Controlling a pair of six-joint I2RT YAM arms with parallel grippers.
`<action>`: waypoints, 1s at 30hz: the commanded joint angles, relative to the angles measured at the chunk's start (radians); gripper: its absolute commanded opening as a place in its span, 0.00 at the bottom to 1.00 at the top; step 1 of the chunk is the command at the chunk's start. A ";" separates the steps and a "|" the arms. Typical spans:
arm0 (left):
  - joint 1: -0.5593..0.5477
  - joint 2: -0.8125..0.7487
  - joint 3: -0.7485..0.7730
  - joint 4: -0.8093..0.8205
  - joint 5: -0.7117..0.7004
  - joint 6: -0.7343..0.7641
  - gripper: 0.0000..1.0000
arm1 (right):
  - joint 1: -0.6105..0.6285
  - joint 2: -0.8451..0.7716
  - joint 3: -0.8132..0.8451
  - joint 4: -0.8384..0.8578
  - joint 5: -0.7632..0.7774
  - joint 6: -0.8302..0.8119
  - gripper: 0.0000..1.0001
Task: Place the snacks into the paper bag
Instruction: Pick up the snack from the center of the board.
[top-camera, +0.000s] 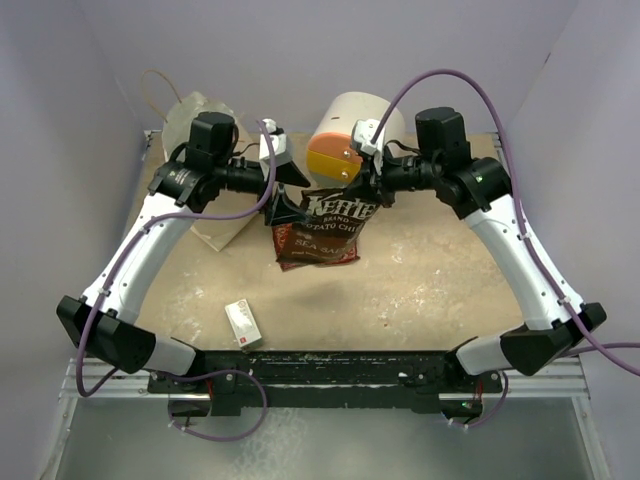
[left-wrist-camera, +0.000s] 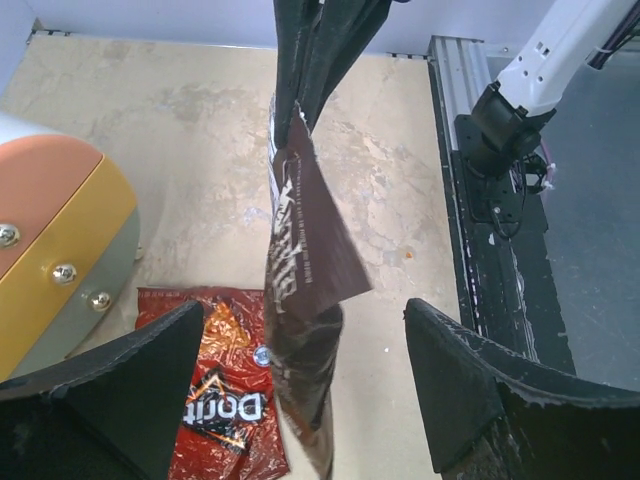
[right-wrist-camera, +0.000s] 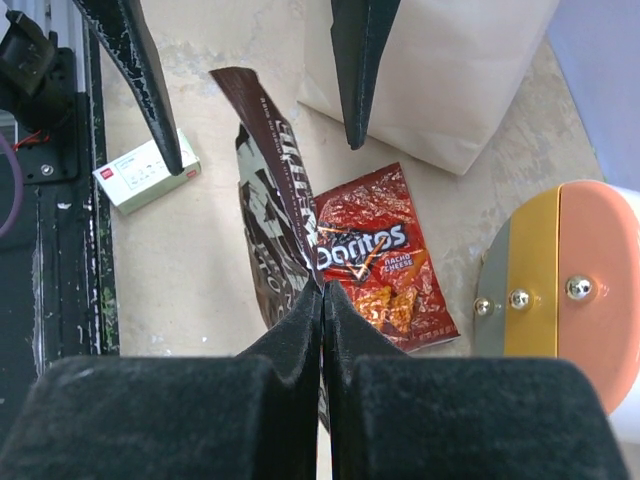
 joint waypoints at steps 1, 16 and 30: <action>-0.015 -0.010 0.016 0.020 0.053 0.013 0.84 | -0.003 -0.014 0.037 0.069 -0.017 0.037 0.00; -0.086 0.023 -0.028 0.164 -0.030 -0.132 0.39 | -0.003 0.008 0.070 0.094 -0.058 0.108 0.00; -0.029 -0.015 0.157 0.040 -0.142 -0.141 0.00 | -0.066 -0.070 0.040 0.078 -0.026 0.106 0.56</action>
